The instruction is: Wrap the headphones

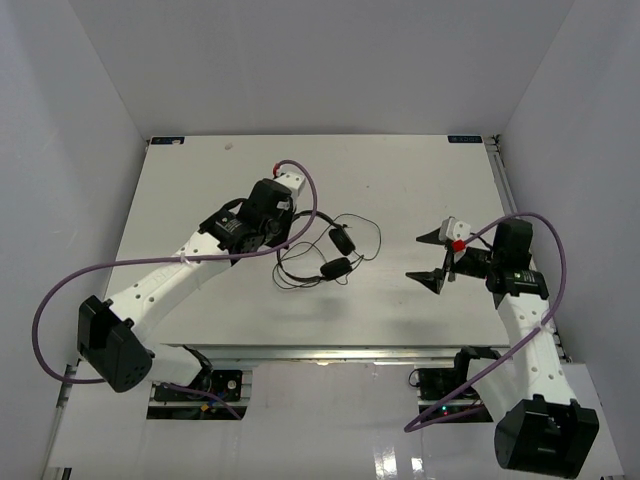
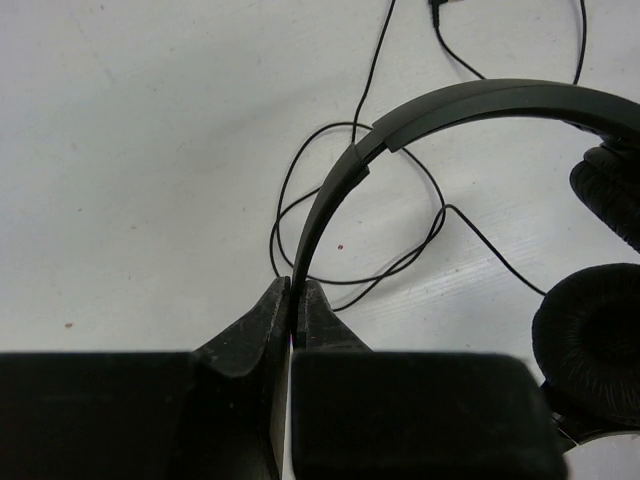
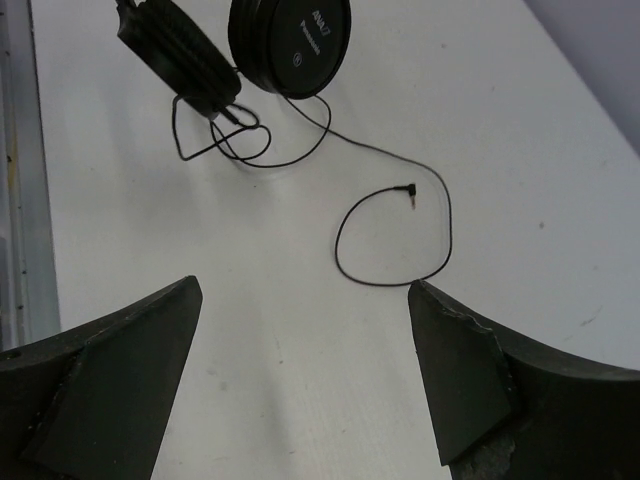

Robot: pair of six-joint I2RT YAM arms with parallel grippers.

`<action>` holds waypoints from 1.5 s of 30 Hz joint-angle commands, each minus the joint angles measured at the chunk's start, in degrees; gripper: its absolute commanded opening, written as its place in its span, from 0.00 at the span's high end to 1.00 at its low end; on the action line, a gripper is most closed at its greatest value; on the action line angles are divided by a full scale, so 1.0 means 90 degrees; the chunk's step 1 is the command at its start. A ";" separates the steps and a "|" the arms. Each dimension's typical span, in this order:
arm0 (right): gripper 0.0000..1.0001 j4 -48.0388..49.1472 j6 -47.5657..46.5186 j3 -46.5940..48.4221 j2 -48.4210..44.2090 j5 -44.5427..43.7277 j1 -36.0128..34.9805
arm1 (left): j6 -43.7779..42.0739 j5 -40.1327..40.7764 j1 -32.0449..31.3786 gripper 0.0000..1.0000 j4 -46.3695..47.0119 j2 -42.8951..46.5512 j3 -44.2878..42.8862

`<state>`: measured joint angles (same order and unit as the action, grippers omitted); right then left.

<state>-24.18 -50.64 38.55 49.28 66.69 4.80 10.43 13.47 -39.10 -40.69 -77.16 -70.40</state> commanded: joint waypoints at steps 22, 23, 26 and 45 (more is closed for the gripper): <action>0.10 0.4263 0.1881 0.1856 0.4298 0.0302 -0.3078 | 0.1048 0.0183 0.0213 1.00 -0.2099 0.0576 -0.3736; 0.10 0.4906 0.2448 0.1794 0.4318 0.0342 -0.3129 | 0.1058 0.0202 0.0213 1.00 -0.2128 0.0491 -0.3890; 0.10 0.5146 0.2684 0.1782 0.4396 0.0216 -0.3288 | 0.1019 0.0408 0.0213 1.00 -0.2295 0.0301 -0.4552; 0.10 0.4213 0.3201 0.2003 0.3896 0.0149 -0.3311 | 0.1310 0.0229 0.0213 1.00 -0.1962 -0.0128 -0.5670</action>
<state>13.41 -21.73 58.97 88.00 64.33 -20.36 19.01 17.34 -37.43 -62.43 -80.16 -124.93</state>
